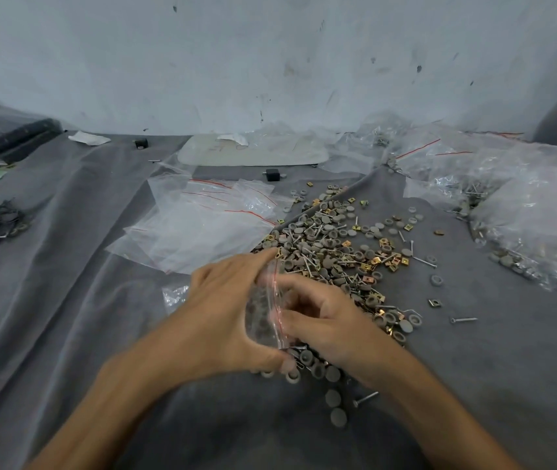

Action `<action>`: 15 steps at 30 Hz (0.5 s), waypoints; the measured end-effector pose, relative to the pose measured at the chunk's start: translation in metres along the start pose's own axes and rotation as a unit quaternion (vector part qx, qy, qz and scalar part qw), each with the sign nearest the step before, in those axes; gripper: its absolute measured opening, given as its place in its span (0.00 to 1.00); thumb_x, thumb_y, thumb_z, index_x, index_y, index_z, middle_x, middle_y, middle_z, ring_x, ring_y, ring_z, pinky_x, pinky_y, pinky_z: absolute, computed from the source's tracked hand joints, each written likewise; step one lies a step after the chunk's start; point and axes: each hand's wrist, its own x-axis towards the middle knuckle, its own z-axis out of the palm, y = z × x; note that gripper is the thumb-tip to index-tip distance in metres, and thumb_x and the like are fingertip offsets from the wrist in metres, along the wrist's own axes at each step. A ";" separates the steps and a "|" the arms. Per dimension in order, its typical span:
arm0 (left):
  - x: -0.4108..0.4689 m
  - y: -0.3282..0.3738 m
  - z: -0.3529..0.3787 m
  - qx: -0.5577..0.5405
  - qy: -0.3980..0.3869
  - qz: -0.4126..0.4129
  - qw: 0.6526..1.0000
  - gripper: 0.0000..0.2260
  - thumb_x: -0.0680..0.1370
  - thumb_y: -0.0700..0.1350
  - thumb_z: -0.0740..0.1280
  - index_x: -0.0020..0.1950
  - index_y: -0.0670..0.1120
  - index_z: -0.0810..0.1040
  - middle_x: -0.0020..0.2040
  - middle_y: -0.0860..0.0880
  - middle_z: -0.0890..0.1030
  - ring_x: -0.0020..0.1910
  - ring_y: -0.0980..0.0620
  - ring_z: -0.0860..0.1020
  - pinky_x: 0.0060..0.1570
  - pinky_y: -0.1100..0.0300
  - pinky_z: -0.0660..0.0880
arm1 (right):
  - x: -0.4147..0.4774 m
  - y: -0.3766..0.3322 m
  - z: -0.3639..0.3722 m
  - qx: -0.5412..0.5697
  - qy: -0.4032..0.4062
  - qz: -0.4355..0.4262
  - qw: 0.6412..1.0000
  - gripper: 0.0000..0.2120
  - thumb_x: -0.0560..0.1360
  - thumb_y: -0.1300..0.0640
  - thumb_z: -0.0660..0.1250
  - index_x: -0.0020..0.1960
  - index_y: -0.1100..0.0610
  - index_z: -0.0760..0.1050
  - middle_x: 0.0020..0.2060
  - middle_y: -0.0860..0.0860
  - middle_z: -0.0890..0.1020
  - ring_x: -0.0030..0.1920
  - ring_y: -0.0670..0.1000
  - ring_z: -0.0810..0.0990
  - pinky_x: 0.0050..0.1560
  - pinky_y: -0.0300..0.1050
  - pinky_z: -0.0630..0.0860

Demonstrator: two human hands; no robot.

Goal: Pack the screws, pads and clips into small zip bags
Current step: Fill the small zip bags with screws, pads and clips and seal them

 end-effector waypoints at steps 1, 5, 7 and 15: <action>0.000 -0.001 0.000 -0.006 0.012 -0.003 1.000 0.58 0.58 0.72 0.76 0.80 0.59 0.51 0.71 0.69 0.59 0.70 0.72 0.53 0.67 0.76 0.42 | 0.000 0.001 0.000 -0.016 0.005 -0.004 1.000 0.16 0.76 0.58 0.70 0.61 0.44 0.80 0.36 0.48 0.75 0.38 0.49 0.73 0.41 0.50 0.73; -0.002 -0.003 -0.001 -0.035 0.027 0.016 0.999 0.49 0.58 0.72 0.73 0.76 0.61 0.62 0.63 0.77 0.60 0.62 0.85 0.50 0.66 0.73 0.53 | -0.001 0.001 0.001 -0.051 0.019 0.004 0.999 0.11 0.75 0.50 0.73 0.56 0.44 0.81 0.34 0.44 0.74 0.36 0.44 0.73 0.38 0.43 0.72; -0.003 -0.003 -0.004 -0.041 0.018 0.009 0.999 0.49 0.57 0.74 0.70 0.76 0.63 0.61 0.63 0.77 0.59 0.62 0.84 0.52 0.66 0.70 0.55 | -0.002 0.001 0.001 -0.077 0.021 0.005 0.997 0.12 0.74 0.49 0.72 0.58 0.44 0.80 0.35 0.47 0.76 0.36 0.45 0.75 0.40 0.49 0.75; -0.001 -0.015 -0.004 -0.118 0.018 -0.011 0.993 0.37 0.57 0.69 0.77 0.63 0.66 0.70 0.62 0.69 0.72 0.65 0.66 0.69 0.64 0.66 0.68 | -0.004 -0.001 -0.009 -0.072 0.000 0.007 0.997 0.10 0.80 0.48 0.66 0.59 0.42 0.82 0.46 0.49 0.85 0.40 0.48 0.82 0.40 0.48 0.78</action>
